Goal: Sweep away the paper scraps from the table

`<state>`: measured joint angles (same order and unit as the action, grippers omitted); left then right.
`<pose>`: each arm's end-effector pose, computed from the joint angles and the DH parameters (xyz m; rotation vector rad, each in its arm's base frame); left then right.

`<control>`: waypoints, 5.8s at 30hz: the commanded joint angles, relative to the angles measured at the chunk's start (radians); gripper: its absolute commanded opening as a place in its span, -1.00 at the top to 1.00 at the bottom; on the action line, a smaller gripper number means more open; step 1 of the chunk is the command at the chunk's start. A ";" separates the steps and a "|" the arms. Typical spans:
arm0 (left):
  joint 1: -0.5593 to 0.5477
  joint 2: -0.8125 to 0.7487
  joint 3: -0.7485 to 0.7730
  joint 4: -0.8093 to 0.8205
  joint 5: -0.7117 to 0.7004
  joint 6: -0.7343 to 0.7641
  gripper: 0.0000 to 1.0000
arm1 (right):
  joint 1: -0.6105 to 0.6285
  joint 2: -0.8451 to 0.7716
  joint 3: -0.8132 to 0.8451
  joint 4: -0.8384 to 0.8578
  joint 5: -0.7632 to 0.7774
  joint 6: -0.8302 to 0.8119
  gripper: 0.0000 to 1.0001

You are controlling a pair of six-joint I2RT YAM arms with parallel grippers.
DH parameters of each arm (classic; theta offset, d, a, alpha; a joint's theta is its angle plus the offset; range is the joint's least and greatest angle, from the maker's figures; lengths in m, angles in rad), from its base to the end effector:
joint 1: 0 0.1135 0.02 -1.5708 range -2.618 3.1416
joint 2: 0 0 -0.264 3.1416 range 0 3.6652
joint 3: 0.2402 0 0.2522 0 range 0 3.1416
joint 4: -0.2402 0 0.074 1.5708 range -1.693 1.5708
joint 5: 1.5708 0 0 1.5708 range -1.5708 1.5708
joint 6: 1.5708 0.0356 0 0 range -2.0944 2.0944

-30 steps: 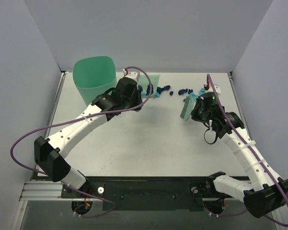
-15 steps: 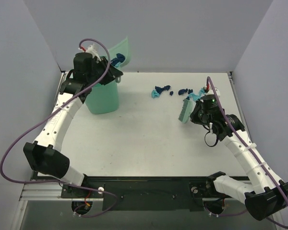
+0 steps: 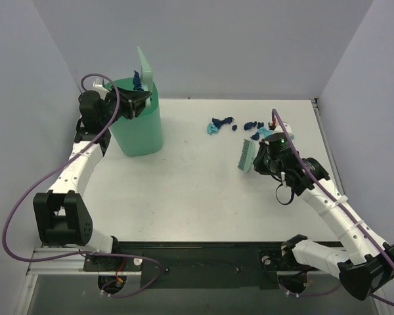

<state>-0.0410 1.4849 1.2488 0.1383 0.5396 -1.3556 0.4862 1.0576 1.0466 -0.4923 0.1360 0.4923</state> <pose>0.3525 -0.0328 0.3674 -0.7560 1.7318 -1.4567 0.2071 0.1040 0.3481 0.0909 2.0994 0.4569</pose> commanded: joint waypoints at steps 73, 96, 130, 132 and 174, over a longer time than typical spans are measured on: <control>-0.551 -0.219 0.049 -0.962 -0.632 0.926 1.00 | -0.124 0.817 0.110 0.891 0.054 1.032 1.00; -0.611 -0.106 0.012 -0.942 -0.636 0.971 1.00 | 0.134 0.205 -0.444 0.766 0.188 0.910 1.00; -0.844 0.140 0.003 -1.057 -0.607 1.122 1.00 | -0.158 0.673 0.656 -0.152 -0.249 -0.484 1.00; -0.846 0.158 0.018 -1.057 -0.599 1.129 1.00 | -0.156 0.700 0.696 -0.167 -0.265 -0.529 1.00; -0.784 0.370 0.041 -0.692 -0.582 0.952 1.00 | -0.051 0.710 0.678 -0.404 -0.475 -0.653 1.00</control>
<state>-0.8158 1.8923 1.3376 -0.6659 0.0196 -0.3492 0.4274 1.8328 1.7401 -0.8818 -0.3794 -0.2008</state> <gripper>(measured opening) 0.368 0.070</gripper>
